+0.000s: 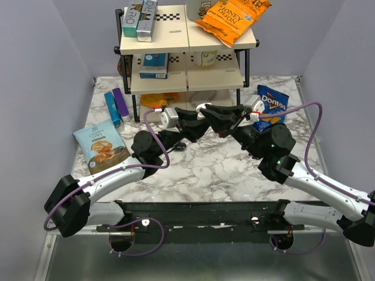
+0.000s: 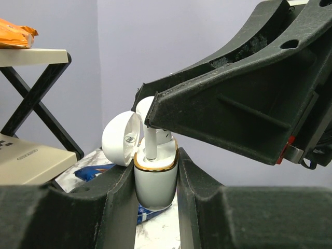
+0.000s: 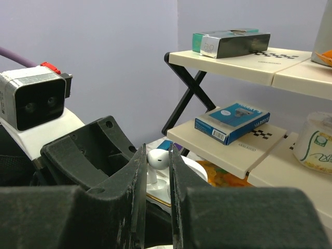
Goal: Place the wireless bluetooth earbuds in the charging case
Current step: Place the earbud in the charging case, then close the charging case, then place the charging case at the center of the board.
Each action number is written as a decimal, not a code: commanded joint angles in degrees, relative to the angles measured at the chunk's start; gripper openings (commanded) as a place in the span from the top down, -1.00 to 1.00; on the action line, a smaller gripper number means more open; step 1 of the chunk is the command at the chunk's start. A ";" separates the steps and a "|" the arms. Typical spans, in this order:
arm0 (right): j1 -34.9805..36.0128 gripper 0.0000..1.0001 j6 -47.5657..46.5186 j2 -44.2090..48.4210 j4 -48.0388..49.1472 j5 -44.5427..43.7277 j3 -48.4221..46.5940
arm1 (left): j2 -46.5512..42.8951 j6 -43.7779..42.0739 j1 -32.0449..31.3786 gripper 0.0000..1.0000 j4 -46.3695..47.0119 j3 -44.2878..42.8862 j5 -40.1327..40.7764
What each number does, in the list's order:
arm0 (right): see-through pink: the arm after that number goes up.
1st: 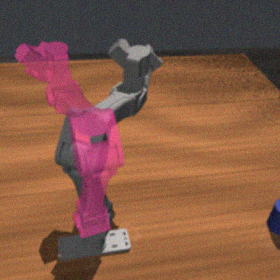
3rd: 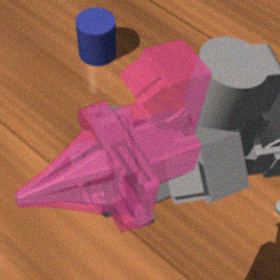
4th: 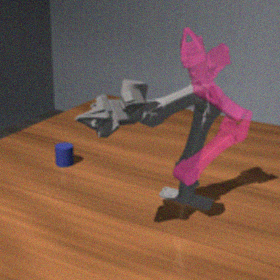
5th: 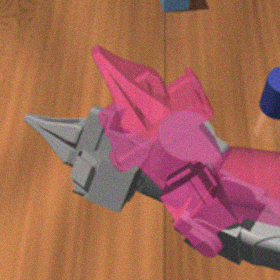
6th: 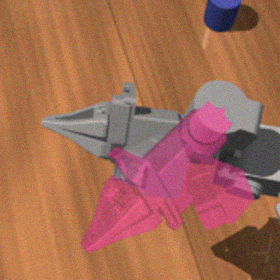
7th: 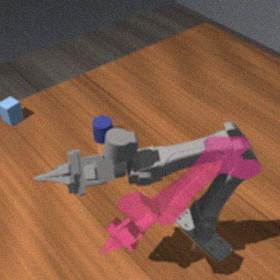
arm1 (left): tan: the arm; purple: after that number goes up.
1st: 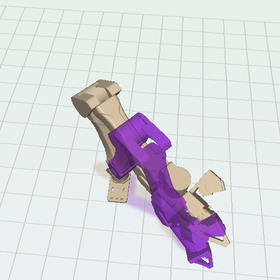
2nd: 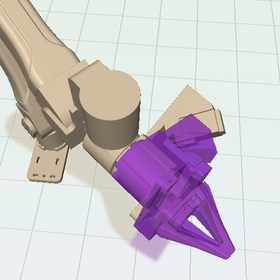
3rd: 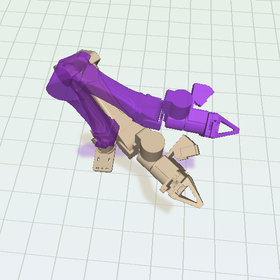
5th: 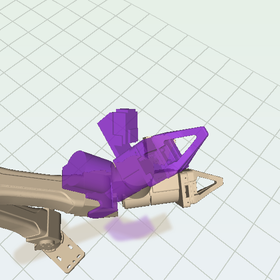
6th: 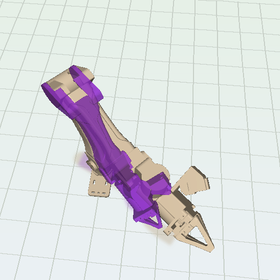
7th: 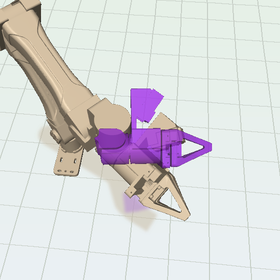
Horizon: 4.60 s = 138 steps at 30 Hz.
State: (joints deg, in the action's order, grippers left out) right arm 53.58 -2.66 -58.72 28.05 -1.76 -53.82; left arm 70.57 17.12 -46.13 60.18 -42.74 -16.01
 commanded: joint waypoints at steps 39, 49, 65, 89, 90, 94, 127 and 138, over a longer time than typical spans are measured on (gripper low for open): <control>0.38 0.33 -0.42 0.36 -6.87 -3.07 -0.93 | -1.22 -1.13 -0.19 1.00 3.19 -0.68 -0.25; 0.29 0.06 -0.51 0.45 -7.14 -4.66 -1.20 | -1.22 -1.13 -0.19 1.00 3.27 -0.24 0.01; 0.38 0.24 -1.29 2.74 -29.61 -19.16 -15.60 | -7.45 -4.02 -0.01 1.00 -1.64 5.12 -0.42; 0.38 0.99 1.51 -9.66 -57.94 3.87 -31.35 | -14.40 -16.86 0.07 1.00 -20.81 4.42 -15.28; 0.38 0.99 1.60 -9.40 -58.02 4.30 -31.00 | -14.32 -16.86 -0.01 1.00 -20.55 4.25 -15.19; 0.38 0.99 1.51 -9.31 -59.60 5.97 -30.55 | -13.88 -16.86 -0.01 1.00 -20.54 4.07 -14.84; 0.29 0.56 18.29 11.69 -43.79 -23.12 7.58 | 10.77 26.10 3.06 1.00 -17.67 10.04 0.56; 0.21 0.53 21.02 15.48 -42.91 -18.46 14.01 | 31.73 30.60 5.87 1.00 -25.45 -4.26 -3.06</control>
State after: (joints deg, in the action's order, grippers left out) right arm 53.80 16.64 -44.53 -16.49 -21.21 -40.84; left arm 99.77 45.65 -40.34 36.53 -41.36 -17.63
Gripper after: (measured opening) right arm 0.231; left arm 0.372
